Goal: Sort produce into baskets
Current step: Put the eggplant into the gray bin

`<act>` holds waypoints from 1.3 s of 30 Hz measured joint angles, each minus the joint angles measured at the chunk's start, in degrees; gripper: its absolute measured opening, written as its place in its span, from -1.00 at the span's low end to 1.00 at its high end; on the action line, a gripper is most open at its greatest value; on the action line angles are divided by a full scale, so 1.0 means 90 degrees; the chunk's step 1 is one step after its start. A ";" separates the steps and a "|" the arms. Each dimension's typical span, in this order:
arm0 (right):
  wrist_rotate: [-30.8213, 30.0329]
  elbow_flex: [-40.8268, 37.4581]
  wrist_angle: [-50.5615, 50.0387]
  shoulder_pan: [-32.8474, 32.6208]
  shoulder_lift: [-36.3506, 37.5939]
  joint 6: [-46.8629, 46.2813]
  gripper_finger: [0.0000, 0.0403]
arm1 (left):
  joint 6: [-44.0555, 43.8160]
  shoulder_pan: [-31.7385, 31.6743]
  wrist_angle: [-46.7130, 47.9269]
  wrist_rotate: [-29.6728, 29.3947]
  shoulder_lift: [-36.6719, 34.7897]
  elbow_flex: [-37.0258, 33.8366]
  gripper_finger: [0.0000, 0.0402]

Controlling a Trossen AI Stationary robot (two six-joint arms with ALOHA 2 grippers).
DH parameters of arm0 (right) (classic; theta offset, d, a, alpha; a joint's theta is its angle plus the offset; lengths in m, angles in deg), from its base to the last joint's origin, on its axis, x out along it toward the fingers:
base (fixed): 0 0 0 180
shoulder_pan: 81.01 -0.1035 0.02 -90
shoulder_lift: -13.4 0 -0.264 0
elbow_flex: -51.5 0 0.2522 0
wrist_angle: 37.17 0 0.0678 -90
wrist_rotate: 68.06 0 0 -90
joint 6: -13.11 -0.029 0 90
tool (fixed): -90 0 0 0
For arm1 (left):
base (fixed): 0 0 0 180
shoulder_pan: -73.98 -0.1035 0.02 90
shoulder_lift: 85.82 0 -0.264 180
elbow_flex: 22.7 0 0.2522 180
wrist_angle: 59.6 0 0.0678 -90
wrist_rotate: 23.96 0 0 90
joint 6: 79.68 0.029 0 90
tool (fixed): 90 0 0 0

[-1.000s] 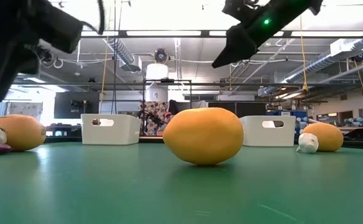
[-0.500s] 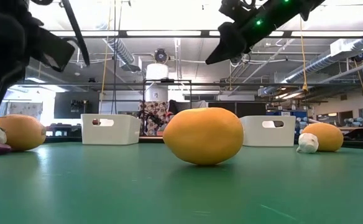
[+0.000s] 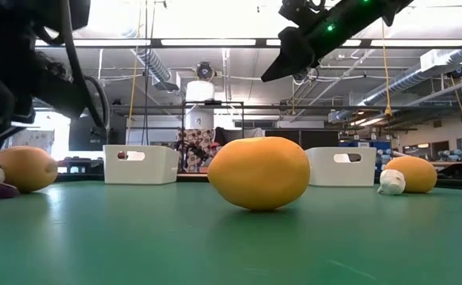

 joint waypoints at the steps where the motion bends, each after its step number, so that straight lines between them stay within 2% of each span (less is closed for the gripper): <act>1: 0.0000 0.0000 0.0001 0.0000 0.0000 0.0002 -0.28 | 0.0045 0.0000 -0.0017 0.0007 0.0037 0.0000 -0.10; 5: -0.0002 0.0000 0.0000 0.0000 0.0000 0.0000 -0.28 | 0.0202 -0.0002 -0.0076 0.0025 0.0078 0.0010 -0.20; 9: 0.0000 0.0000 0.0000 -0.0005 0.0000 0.0000 -0.28 | 0.0321 -0.0003 -0.0208 0.0001 0.0046 0.0007 -0.40; 13: 0.0263 0.0000 -0.0003 -0.0002 0.0000 -0.0139 -0.28 | 0.0385 -0.0128 -0.0538 -0.0379 0.0030 0.0044 -0.54; 15: 0.0923 0.0002 -0.0003 0.0005 0.0000 -0.0381 -0.28 | 0.0537 -0.0223 -0.0584 -0.0593 0.0032 0.0127 -0.55; 18: 0.2513 0.0002 0.0001 0.0076 0.0000 -0.0634 -0.28 | 0.1017 -0.0375 -0.0679 -0.0899 0.0032 0.0365 -0.53; 21: 0.3942 0.0002 0.0001 0.0102 0.0000 -0.0460 -0.28 | 0.1658 -0.0584 -0.0701 -0.1400 0.0032 0.0669 -0.51; 24: 0.4534 0.0002 0.0000 0.0041 0.0000 -0.0123 -0.28 | 0.2348 -0.0826 -0.0682 -0.2151 0.0032 0.1036 -0.51; 27: 0.4478 0.0002 0.0033 -0.0012 -0.0002 -0.0113 -0.28 | 0.2937 -0.1046 -0.0681 -0.3279 0.0032 0.1463 -0.51; 31: 0.3896 0.0002 0.0220 -0.0001 -0.0002 -0.0291 -0.28 | 0.4049 -0.1286 -0.0859 -0.4513 0.0032 0.1983 -0.51; 35: 0.3318 0.0002 0.0329 0.0025 -0.0002 -0.0349 -0.28 | 0.4900 -0.1550 -0.1227 -0.4812 0.0032 0.2385 -0.51; 39: 0.3683 0.0005 0.0474 0.0021 -0.0005 -0.0248 -0.28 | 0.5810 -0.1723 -0.1933 -0.4820 0.0032 0.2510 -0.51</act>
